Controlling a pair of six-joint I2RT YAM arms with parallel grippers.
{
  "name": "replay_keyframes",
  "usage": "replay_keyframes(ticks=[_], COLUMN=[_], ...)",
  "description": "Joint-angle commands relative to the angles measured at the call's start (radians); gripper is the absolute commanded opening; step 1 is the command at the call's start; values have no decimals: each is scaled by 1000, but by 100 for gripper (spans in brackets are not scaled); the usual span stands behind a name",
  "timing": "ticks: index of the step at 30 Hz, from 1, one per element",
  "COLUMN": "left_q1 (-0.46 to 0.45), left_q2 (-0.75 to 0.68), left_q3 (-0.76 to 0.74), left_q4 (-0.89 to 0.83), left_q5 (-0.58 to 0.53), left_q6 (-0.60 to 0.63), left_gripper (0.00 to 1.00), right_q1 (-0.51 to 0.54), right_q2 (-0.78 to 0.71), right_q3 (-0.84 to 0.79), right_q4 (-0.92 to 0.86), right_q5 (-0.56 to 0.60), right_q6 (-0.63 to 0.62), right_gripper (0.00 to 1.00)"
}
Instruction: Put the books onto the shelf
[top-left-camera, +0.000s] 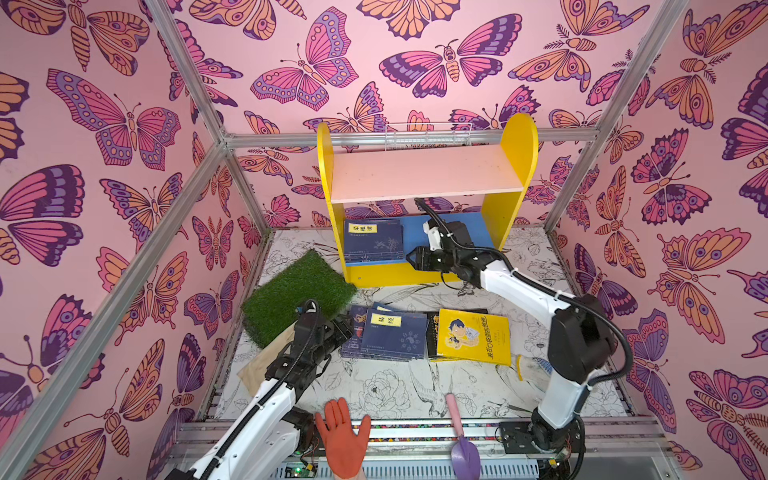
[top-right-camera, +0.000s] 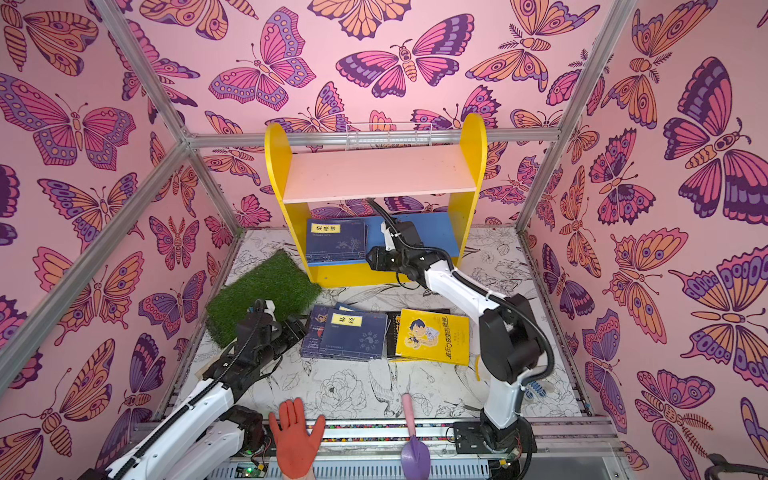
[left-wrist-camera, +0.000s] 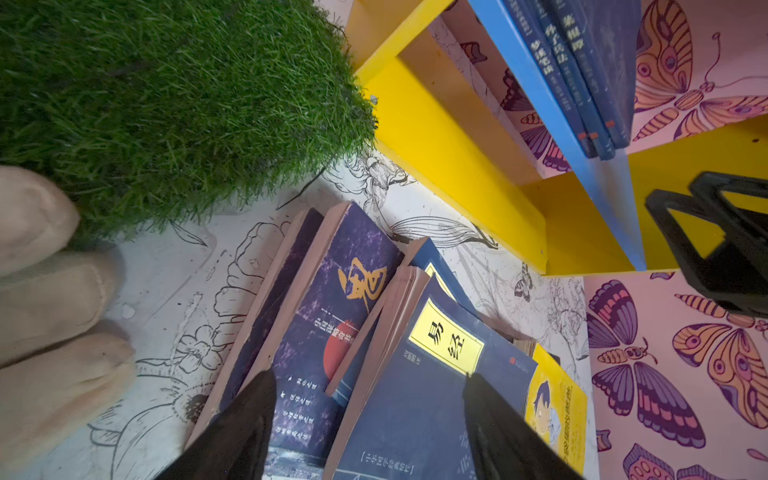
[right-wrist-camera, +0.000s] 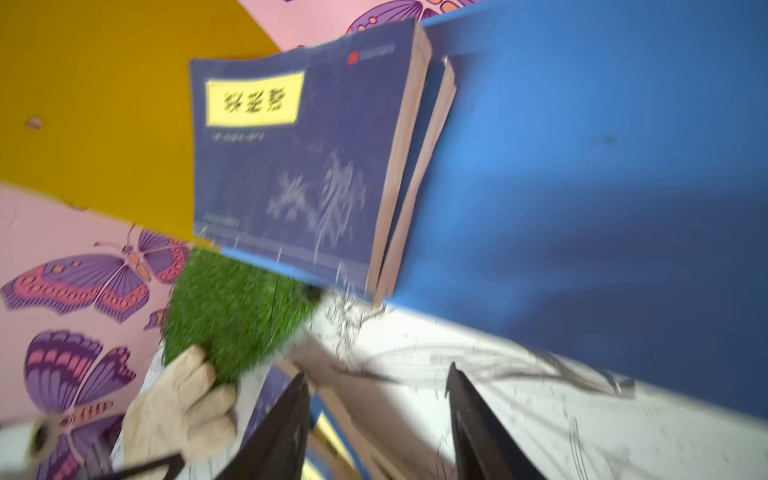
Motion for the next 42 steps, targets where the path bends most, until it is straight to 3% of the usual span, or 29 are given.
replay_keyframes(ticks=[1,7,13,28,34,42], left_q1=[4,-15,-57,-132,-172,-187], left_q2=[53,222,350,530,575,587], left_q3=[51,127,166,243,287,310], left_q4=[-8,-7,-11,-60,-85,-106], left_q5=[87,205,234,233,260,229], left_q6=[117,227,265,359,401,399], left_gripper=[74,75,74,56,47,49], right_q1=[24,73,83,79,79,62], right_q2=[-129,-268,-253,-89,-131,-266], right_q3=[-134,-422,-552,-478,-477,-446], right_q4=[-13,-56,-57,-103,-82,-112], right_q5=[-47,-149,-242,-375,-389,-374], right_q6=[-92,-90,-48,-88,-67,-56], right_gripper=[53,52,49,38,35,23])
